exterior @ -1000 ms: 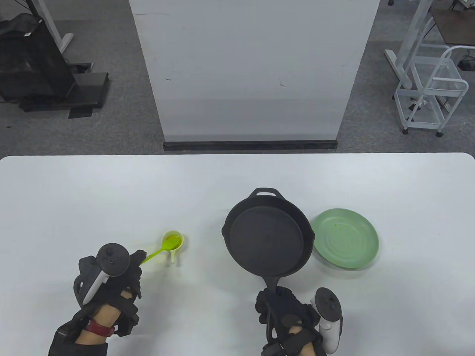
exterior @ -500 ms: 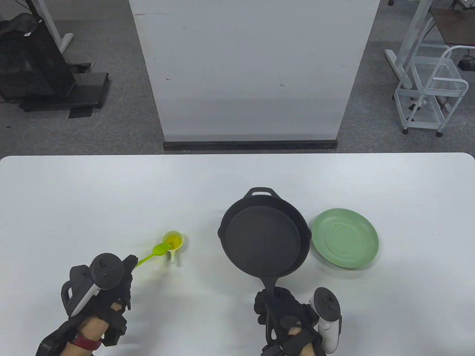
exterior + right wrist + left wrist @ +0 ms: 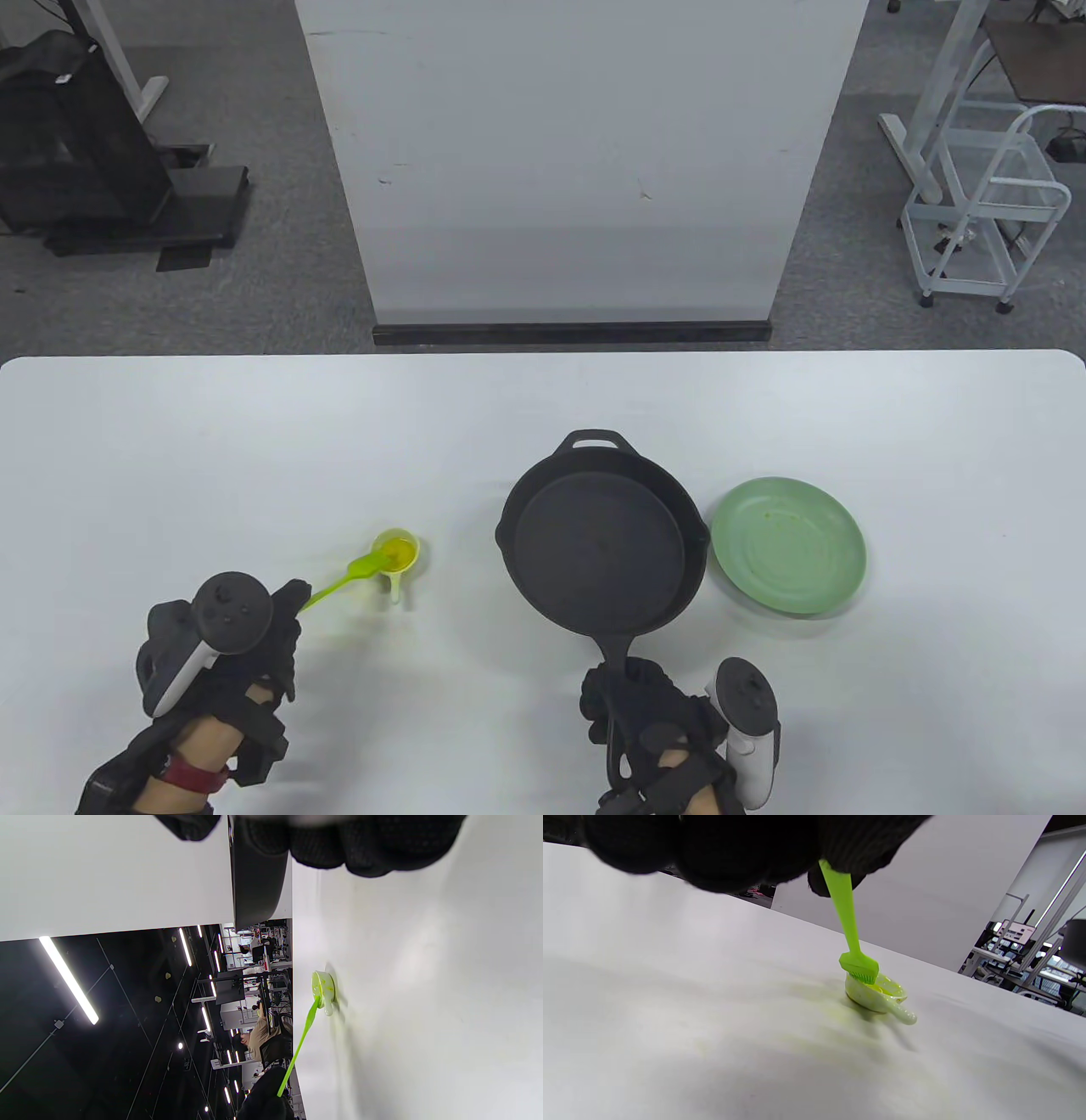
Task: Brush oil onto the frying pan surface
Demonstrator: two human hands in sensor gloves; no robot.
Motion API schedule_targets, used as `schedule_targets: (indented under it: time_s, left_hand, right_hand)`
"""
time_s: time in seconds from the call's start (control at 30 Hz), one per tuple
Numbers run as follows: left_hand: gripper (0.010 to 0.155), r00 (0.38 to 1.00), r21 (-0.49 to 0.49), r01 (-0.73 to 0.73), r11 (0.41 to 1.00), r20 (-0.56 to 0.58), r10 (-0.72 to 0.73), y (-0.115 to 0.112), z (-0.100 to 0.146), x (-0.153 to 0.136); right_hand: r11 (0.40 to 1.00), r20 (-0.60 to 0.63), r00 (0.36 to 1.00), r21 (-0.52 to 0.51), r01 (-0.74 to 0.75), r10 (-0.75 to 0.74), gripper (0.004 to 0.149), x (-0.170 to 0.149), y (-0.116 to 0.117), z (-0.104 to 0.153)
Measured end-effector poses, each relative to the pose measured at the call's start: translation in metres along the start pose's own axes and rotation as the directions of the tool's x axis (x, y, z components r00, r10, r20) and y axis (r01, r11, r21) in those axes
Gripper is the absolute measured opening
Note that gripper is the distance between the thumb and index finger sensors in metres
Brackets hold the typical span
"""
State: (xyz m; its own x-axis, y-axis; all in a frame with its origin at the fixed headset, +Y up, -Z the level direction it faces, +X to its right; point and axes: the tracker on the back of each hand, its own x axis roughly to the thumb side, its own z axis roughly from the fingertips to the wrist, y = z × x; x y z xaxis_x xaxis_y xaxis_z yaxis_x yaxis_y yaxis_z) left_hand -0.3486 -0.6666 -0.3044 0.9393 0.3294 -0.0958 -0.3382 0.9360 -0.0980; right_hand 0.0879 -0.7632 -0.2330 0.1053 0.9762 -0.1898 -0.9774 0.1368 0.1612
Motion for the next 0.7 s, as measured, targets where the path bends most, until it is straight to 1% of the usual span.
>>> schedule_targets:
  time_s: [0.07,0.17,0.23,0.3,0.33,0.4,0.43,0.5,0.7]
  left_hand:
    - [0.051,0.997,-0.005,-0.081,0.997,-0.005,0.081,0.005,-0.002,-0.005]
    - [0.050,0.969,-0.080,-0.245,0.966,-0.034,0.243,0.005,-0.010,-0.015]
    - [0.050,0.951,-0.120,-0.308,0.944,-0.073,0.301,0.002,-0.015,-0.020]
    - [0.050,0.917,-0.172,-0.394,0.903,-0.131,0.376,-0.005,-0.022,-0.029]
    - [0.050,0.888,-0.191,-0.455,0.870,-0.168,0.428,-0.008,-0.024,-0.032]
    - [0.050,0.848,-0.222,-0.526,0.821,-0.211,0.486,-0.014,-0.027,-0.038]
    - [0.050,0.842,-0.228,-0.533,0.815,-0.229,0.487,-0.015,-0.027,-0.040]
    - [0.050,0.868,-0.222,-0.488,0.844,-0.222,0.444,-0.014,-0.026,-0.043]
    - [0.050,0.857,-0.215,-0.505,0.836,-0.237,0.457,-0.002,-0.021,-0.053]
  right_hand:
    - [1.000,0.000,1.000,0.002,-0.001,0.001,0.049,0.000,0.000,0.000]
    - [1.000,0.000,1.000,0.003,-0.001,0.001,0.049,0.000,0.001,0.000]
    - [1.000,0.000,1.000,0.002,-0.002,0.002,0.049,0.000,0.001,0.000]
    - [1.000,0.001,1.000,0.001,-0.001,0.001,0.049,0.000,0.001,0.000]
    - [1.000,0.002,1.000,0.000,-0.001,0.001,0.049,0.000,0.001,0.000]
    - [1.000,0.002,1.000,0.001,-0.001,0.001,0.049,0.000,0.001,0.000]
    - [1.000,0.001,1.000,0.001,-0.001,0.001,0.049,0.000,0.001,0.000]
    - [1.000,-0.002,1.000,0.003,0.000,0.000,0.049,0.000,0.001,0.000]
    - [1.000,0.004,1.000,0.004,-0.018,0.018,0.049,0.001,0.002,0.001]
